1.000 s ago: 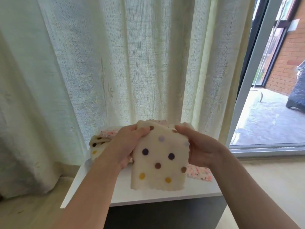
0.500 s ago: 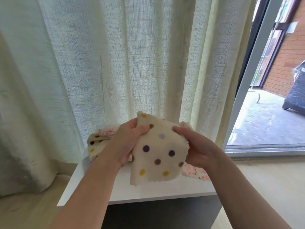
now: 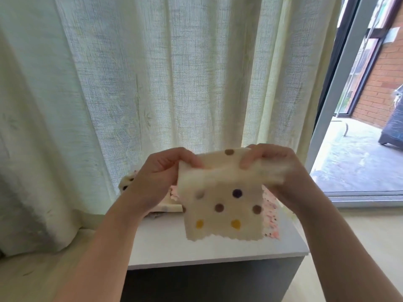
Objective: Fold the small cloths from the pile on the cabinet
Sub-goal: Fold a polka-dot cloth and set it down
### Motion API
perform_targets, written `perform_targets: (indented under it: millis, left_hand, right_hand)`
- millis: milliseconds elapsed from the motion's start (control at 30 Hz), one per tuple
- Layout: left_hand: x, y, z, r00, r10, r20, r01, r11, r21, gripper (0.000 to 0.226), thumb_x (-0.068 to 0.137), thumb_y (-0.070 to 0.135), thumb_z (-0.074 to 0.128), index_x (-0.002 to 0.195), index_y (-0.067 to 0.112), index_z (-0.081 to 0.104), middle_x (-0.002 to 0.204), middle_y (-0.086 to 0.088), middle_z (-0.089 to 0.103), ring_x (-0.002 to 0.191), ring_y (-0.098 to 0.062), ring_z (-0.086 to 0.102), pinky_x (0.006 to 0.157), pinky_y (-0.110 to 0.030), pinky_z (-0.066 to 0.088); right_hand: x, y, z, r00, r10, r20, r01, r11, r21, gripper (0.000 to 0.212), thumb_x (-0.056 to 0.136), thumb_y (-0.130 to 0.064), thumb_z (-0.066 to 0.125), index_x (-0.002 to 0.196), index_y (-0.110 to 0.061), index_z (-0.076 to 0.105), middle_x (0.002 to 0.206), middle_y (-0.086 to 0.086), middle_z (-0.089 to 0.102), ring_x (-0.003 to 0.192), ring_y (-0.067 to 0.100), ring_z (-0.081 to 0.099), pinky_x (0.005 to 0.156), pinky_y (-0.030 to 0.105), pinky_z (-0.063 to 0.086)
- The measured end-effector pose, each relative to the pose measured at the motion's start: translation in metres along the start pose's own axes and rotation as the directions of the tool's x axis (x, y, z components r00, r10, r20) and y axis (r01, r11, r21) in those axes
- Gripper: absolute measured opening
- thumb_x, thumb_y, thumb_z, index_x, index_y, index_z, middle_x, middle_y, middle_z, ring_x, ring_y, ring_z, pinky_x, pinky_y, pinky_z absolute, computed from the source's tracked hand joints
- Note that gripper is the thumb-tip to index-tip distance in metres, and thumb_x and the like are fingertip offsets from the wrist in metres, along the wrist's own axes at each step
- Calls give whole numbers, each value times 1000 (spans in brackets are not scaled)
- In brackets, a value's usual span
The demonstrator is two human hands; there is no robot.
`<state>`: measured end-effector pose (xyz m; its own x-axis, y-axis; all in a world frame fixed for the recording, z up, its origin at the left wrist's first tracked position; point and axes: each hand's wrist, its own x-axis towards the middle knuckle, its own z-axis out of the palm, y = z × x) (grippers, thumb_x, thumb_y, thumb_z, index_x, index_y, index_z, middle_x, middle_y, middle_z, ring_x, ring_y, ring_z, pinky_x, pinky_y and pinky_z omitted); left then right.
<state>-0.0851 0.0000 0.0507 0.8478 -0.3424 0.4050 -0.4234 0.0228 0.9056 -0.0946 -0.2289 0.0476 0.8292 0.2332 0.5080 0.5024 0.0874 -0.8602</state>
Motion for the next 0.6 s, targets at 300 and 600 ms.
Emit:
perform_targets:
  millis: [300,600]
  left_hand:
    - [-5,6,-4,995,25,97,-42,983,178,32,85,5,44,72,19,70,82,4,67,74,-15,58,68,-19,47]
    - [-1,-2,16,987,39,156,-122,813,569,40,92,14,59,112,44,44,86,6,61,69,-12,58,59,-24,50]
  right_hand:
    - [-3,-2,-15,999,34,42,-25,980,-199,35,76,-2,43,68,-20,72,98,1,68,92,20,63,78,30,46]
    - [-3,11,-4,970,237,58,-159,794,-586,5,91,-24,68,91,-21,71,78,-8,70,73,9,68,69,31,53]
